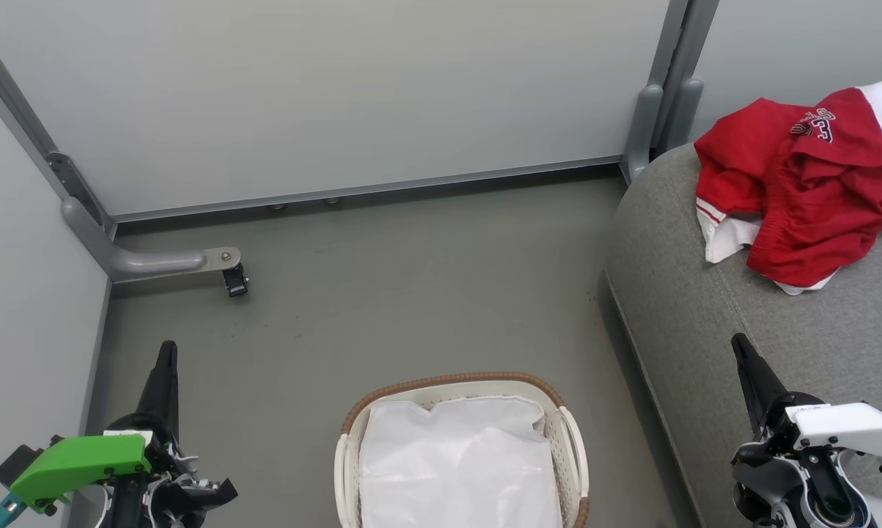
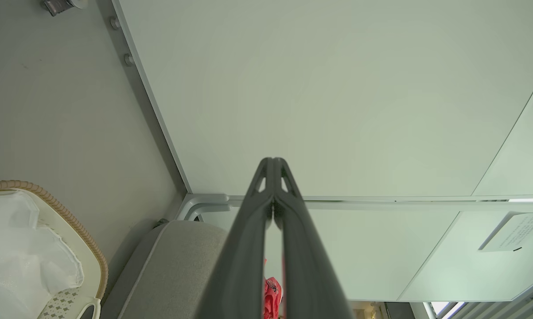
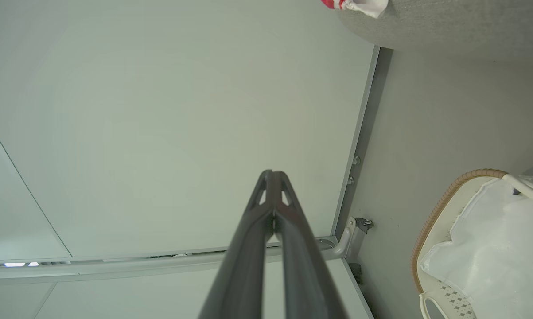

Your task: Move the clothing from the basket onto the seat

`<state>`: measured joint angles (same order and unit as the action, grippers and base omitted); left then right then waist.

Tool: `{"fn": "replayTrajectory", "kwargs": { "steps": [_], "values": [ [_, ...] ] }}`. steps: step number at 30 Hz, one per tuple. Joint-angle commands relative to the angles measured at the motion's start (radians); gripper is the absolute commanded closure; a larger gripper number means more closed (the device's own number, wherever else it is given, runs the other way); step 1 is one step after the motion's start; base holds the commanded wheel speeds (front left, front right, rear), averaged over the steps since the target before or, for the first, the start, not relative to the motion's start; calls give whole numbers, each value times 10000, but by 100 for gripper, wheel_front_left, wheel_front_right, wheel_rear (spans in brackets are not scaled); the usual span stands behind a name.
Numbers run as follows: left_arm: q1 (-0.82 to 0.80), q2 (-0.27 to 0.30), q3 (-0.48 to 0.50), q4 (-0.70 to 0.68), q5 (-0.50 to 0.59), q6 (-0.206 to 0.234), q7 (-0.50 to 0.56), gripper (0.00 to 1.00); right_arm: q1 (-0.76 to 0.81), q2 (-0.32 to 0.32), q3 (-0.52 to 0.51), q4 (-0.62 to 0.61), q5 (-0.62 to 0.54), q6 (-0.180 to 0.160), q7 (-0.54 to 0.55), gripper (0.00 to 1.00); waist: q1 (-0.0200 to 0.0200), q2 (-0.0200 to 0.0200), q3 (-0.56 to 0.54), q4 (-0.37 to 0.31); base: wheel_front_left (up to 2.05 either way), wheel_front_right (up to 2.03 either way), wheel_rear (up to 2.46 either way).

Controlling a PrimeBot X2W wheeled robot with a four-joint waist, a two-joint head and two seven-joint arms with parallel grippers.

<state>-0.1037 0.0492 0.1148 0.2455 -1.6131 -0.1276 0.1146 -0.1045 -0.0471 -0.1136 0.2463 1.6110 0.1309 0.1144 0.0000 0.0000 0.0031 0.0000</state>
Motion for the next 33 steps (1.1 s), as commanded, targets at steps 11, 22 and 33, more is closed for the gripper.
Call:
{"fn": "replayTrajectory", "kwargs": {
  "steps": [11,22,33],
  "values": [
    [-105,23,26,-17,19,-61,38,100,-69,-60,-20,-39,40,-3,26,100,0,0,0,0,0,0,0],
    [-105,23,27,-16,20,-61,38,100,-69,-60,-20,-39,40,-3,26,100,0,0,0,0,0,0,0],
    [-105,23,27,-16,21,-62,39,100,-70,-60,-20,-39,40,-3,26,100,0,0,0,0,0,0,0]
  ]
}}
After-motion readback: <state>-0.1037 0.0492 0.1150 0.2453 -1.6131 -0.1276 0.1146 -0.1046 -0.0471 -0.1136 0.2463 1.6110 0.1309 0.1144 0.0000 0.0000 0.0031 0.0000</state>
